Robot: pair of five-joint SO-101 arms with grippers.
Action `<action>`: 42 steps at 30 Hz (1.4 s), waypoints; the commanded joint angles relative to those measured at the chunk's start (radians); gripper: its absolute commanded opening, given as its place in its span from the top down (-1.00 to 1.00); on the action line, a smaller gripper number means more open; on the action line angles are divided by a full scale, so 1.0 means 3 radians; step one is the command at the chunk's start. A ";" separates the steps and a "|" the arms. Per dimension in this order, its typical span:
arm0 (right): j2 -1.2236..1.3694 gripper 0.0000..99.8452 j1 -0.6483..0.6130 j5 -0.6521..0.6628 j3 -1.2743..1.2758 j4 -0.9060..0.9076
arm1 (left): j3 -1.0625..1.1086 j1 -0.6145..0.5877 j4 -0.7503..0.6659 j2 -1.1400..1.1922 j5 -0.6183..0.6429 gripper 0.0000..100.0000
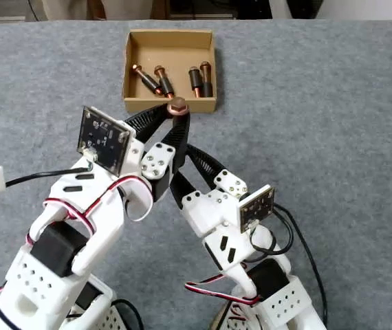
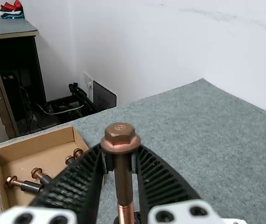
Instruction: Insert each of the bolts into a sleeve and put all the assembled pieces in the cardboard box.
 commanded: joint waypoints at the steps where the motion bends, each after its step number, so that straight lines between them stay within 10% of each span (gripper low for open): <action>1: -0.0069 1.00 -0.0023 -0.0026 -0.0013 -0.0005 | -0.0225 0.0010 -0.0026 0.0171 -0.0031 0.96; 42: -0.0079 1.00 -0.0023 -0.0020 -0.0013 -0.0005 | -0.0880 -0.0061 0.0926 0.0289 0.0174 0.72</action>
